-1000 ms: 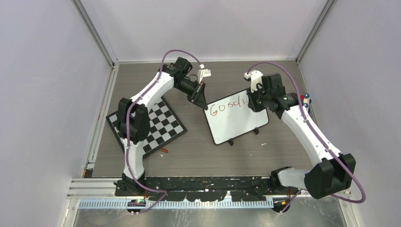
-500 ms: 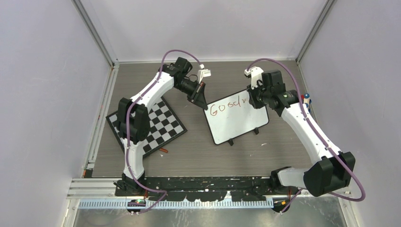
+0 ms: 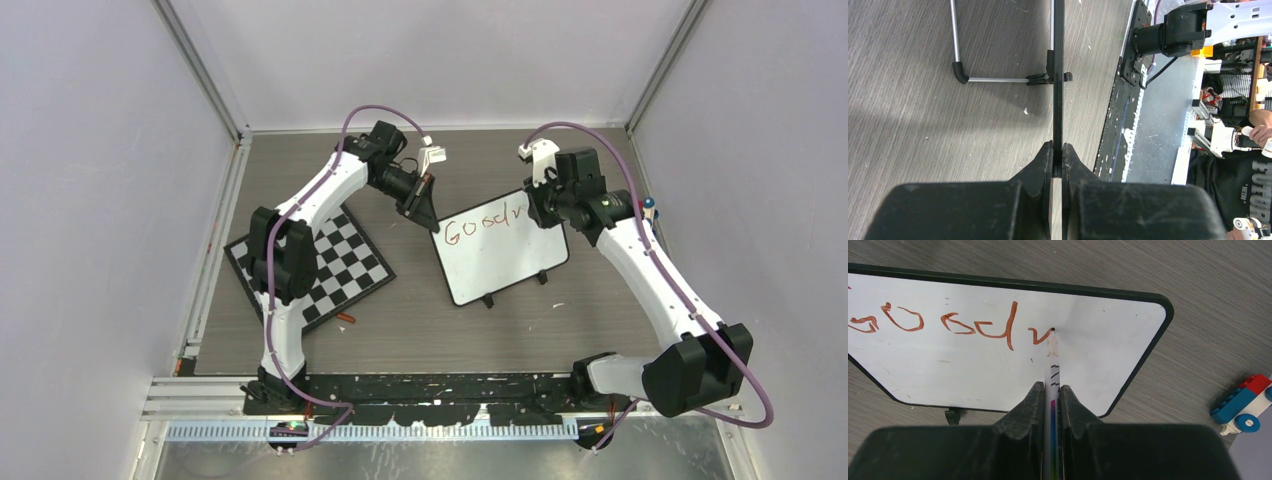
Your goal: Write a sentence on the whiteboard
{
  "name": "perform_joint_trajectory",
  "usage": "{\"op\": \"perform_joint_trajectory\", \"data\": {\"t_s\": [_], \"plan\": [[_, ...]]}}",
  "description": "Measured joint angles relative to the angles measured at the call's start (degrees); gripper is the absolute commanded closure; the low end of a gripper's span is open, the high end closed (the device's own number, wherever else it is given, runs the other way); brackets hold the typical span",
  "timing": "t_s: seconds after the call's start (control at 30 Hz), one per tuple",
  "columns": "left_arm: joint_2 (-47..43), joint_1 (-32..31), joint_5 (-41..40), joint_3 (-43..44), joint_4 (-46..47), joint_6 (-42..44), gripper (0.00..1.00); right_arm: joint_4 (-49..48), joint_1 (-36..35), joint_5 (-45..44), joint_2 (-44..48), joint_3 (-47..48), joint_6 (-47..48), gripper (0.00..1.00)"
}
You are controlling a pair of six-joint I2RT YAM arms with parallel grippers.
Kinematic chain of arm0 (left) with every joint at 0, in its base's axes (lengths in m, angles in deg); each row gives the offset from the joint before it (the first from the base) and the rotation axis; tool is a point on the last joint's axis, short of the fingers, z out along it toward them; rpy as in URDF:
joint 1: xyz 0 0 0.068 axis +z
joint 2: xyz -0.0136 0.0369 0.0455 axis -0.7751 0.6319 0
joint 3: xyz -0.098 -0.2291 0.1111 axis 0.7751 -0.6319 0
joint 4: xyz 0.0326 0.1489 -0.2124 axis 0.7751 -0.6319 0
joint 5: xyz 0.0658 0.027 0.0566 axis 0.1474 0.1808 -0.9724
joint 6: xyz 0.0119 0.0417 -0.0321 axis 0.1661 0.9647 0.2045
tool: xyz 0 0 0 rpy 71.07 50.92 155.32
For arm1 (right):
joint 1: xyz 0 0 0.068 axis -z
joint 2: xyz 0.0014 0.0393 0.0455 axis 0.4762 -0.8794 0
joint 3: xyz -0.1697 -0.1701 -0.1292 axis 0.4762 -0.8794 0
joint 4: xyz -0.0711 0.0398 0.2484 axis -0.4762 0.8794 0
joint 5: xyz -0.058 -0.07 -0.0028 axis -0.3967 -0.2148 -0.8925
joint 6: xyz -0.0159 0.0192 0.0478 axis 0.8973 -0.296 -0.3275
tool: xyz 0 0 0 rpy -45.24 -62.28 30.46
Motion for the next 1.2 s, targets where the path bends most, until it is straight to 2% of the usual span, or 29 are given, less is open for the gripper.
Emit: {"op": "perform_joint_trajectory", "data": {"t_s": [0.93,1.2], "plan": [[0.00,0.00,-0.09,0.00,0.00,-0.02,1.00,-0.92,0.07,-1.49,-0.42,-0.20,0.17,1.00],[0.00,0.00,-0.39,0.04,-0.02,-0.02,1.00,-0.92,0.07,-1.62,1.14,-3.34,0.15,1.00]]}}
